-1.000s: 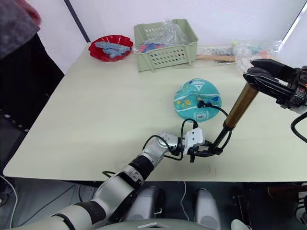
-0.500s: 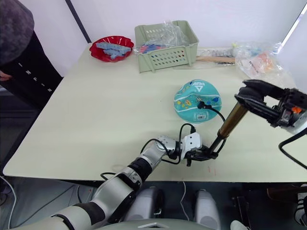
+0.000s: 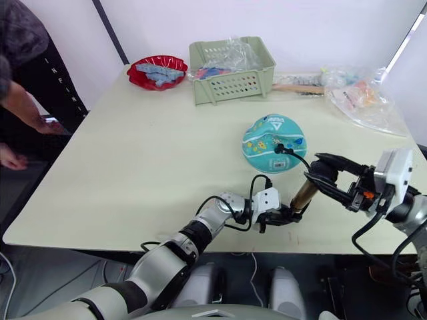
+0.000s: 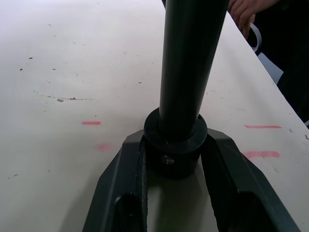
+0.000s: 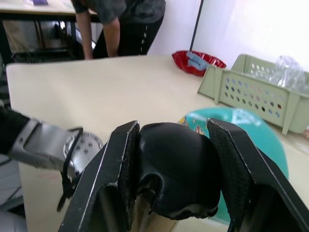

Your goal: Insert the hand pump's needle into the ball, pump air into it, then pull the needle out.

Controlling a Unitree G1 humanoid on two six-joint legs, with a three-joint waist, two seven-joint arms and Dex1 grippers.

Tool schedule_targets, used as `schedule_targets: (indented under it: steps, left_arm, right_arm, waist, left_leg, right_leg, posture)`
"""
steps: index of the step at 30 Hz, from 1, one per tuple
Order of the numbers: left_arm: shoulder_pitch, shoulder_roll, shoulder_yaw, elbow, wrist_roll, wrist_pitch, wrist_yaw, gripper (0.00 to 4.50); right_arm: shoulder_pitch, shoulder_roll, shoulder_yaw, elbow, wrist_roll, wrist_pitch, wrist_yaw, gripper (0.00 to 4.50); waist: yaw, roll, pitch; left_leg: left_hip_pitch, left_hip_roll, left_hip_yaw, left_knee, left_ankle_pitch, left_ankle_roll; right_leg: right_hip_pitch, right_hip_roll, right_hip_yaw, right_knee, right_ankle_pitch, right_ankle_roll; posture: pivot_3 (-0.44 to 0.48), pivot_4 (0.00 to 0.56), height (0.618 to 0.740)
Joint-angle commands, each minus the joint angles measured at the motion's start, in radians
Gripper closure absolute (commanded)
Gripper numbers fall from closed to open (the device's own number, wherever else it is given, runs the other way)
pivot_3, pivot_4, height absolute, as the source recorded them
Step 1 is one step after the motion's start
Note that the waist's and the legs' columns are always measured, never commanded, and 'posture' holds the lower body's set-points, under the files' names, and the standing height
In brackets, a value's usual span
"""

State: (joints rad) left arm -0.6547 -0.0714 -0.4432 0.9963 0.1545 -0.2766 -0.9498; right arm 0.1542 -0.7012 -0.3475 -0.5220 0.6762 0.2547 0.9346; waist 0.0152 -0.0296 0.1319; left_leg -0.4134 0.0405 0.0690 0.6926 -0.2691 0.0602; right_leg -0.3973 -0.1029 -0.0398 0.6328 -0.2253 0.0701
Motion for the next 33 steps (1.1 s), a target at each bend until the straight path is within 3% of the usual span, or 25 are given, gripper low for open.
schedule_targets:
  steps: [1, 14, 24, 33]
  left_arm:
    - [0.025, 0.013, -0.015, 0.08, 0.042, 0.024, 0.01, 3.39]
    - [0.018, -0.002, 0.018, 0.129, 0.028, 0.0, 0.021, 3.39]
    - [0.016, -0.004, 0.029, 0.156, 0.042, -0.016, 0.023, 3.39]
    - [0.016, -0.007, 0.022, 0.166, 0.052, -0.028, 0.022, 3.39]
  right_arm:
    - [0.044, 0.019, 0.096, 0.054, -0.097, -0.045, 0.027, 2.71]
    - [0.023, 0.095, 0.179, 0.138, -0.173, -0.134, -0.023, 2.71]
    - [-0.101, -0.045, -0.028, 0.005, 0.109, 0.049, -0.027, 2.71]
    - [-0.23, -0.205, -0.261, 0.011, 0.361, 0.224, -0.071, 2.71]
  waist:
    - [0.0, 0.0, -0.001]
    - [0.001, 0.003, -0.008]
    - [0.002, 0.008, -0.005]
    - [0.002, 0.01, -0.003]
  left_leg:
    - [0.0, 0.0, 0.0, 0.0, 0.0, 0.0]
    - [0.0, 0.0, -0.001, -0.003, 0.0, 0.0]
    - [-0.001, -0.001, -0.001, -0.004, 0.0, 0.0]
    - [-0.002, -0.002, 0.0, -0.005, 0.0, 0.001]
  right_leg:
    - [0.001, 0.0, 0.0, -0.001, 0.0, 0.0]
    - [0.001, -0.002, -0.003, -0.006, 0.001, 0.0]
    - [0.001, -0.003, -0.004, -0.007, 0.001, -0.001]
    - [0.001, -0.005, -0.004, -0.009, 0.001, 0.0]
  posture:
    - [0.0, 0.15, 0.738]
    - [0.0, 0.15, 0.738]
    - [0.0, 0.15, 0.738]
    - [0.0, 0.15, 0.738]
